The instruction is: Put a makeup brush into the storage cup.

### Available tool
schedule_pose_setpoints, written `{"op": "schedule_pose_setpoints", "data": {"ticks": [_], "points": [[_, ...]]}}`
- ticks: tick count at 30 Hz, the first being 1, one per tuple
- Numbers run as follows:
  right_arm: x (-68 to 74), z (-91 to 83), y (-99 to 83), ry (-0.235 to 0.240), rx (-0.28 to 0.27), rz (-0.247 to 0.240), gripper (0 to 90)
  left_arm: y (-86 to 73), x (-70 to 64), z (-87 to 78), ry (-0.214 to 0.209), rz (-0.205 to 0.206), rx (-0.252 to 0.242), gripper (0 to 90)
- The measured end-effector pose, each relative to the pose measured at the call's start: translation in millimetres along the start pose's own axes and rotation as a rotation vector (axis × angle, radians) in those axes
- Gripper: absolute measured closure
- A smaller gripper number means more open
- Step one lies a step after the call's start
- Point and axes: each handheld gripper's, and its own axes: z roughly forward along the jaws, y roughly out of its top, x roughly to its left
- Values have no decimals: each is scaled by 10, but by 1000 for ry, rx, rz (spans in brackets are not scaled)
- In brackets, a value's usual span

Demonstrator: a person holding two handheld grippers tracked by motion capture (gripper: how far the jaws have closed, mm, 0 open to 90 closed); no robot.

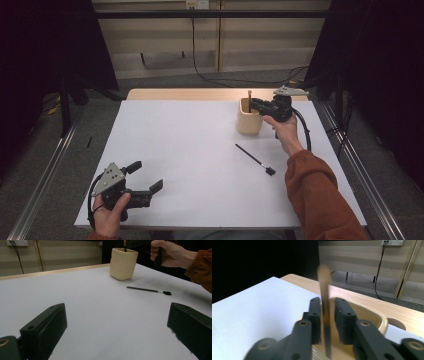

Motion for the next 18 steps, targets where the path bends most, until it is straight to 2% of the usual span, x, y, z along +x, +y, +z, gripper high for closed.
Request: {"op": "schedule_pose_setpoints", "data": {"ticks": [6,12,16,18], "points": [[-1,-28,3,12,-6,-3,541,-1,-4,7,-2,1,1,26],[17,-46,12,22,10,-8,229,-1,-3,8,-3,0,0,26],[35,-70,7,22,15,-10,122,-1,3,5,1,2,-1,25],[39,-84,7,14,22,-12,105,0,5,0,2,-3,2,25]]}}
